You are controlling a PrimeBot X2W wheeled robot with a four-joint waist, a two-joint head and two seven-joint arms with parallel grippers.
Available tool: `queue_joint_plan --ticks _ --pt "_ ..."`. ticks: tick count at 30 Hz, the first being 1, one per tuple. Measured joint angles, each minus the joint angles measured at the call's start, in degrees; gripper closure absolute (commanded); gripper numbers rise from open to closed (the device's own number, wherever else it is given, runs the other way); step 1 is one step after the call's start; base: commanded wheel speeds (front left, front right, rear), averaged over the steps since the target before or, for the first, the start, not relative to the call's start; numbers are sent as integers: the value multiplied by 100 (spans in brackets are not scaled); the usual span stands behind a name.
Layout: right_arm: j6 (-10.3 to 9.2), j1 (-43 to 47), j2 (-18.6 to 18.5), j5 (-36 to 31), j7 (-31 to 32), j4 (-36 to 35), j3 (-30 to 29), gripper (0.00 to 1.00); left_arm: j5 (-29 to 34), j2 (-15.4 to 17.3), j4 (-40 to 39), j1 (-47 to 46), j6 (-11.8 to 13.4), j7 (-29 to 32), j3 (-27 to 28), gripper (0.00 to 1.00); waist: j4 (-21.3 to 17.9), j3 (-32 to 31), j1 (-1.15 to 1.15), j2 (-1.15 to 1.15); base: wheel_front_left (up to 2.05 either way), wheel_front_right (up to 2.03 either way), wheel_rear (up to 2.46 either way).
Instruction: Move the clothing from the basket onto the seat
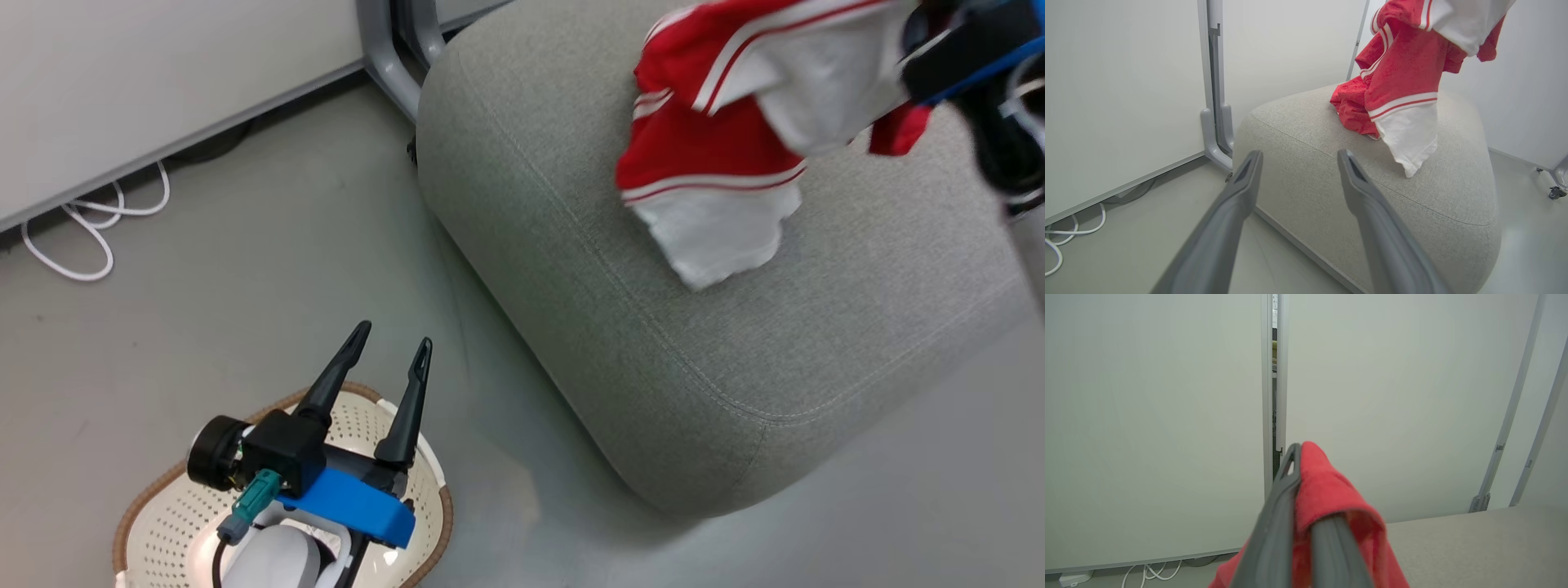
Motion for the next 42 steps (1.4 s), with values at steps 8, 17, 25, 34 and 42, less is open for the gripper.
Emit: queue_joint_plan --ticks 8,17,25,34,42 --pt "0 -726 -676 -495 -67 -232 -1374 100 83 247 -337 -520 1 -1 -91 0 279 847 0 0 0 0 0" --pt "0 -142 -687 -876 -313 63 -2379 100 235 487 -697 -1355 0 -1 -285 0 648 1888 0 0 0 0 0" --pt "0 16 -352 -1199 -536 510 -2664 100 309 667 -865 -1684 0 -1 -326 0 873 2693 1 0 0 0 0" --pt "0 44 -126 -1494 -658 1003 -2737 100 325 641 -871 -1755 0 -1 -337 0 1171 2906 0 0 0 0 0" --pt "0 40 -77 -1536 -677 1068 -2706 36 326 592 -858 -1755 0 -1 -302 0 1220 2864 0 0 0 0 0"
